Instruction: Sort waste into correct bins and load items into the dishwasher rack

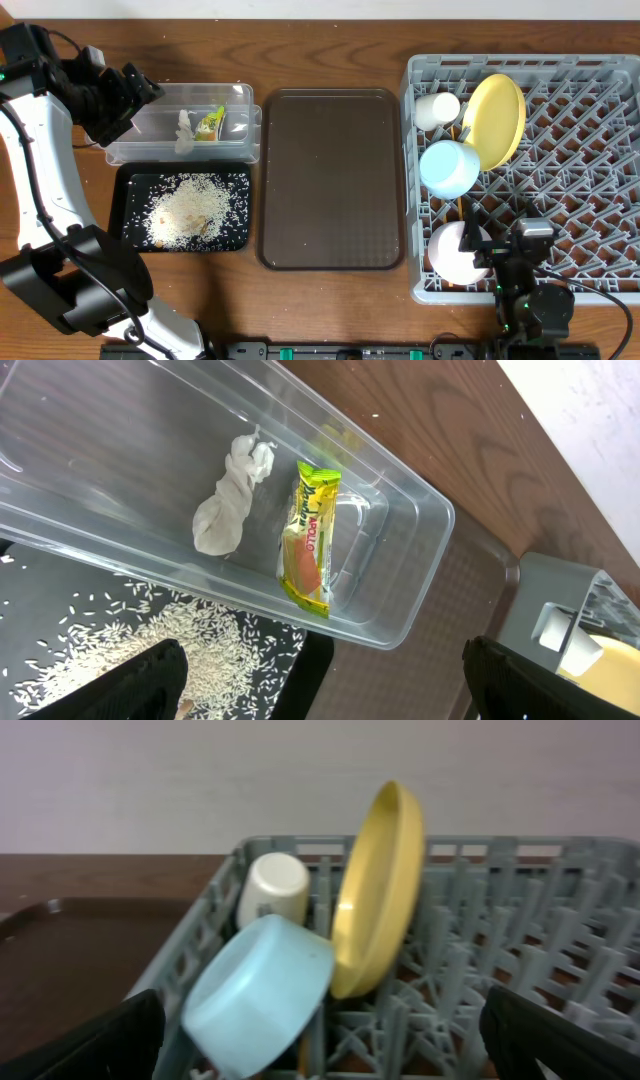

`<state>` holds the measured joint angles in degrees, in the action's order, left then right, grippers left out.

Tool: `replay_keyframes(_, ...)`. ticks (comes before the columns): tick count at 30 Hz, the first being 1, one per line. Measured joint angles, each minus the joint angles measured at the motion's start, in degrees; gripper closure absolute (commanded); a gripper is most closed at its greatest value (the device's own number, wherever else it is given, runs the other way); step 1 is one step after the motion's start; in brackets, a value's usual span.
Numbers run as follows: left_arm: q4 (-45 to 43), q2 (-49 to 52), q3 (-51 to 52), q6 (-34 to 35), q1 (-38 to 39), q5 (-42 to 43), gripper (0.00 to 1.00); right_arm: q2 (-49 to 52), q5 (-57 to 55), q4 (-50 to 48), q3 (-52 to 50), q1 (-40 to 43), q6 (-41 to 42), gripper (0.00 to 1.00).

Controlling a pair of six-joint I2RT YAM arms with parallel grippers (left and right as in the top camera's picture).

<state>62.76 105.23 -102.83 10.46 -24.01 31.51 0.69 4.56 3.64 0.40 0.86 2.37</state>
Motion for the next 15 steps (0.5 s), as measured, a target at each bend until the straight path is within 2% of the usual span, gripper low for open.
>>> replay_keyframes(15, 0.0, 0.0, 0.0, 0.0, 0.0, 0.0, 0.09, 0.0, 0.0, 0.0, 0.0, 1.7, -1.2, 0.01)
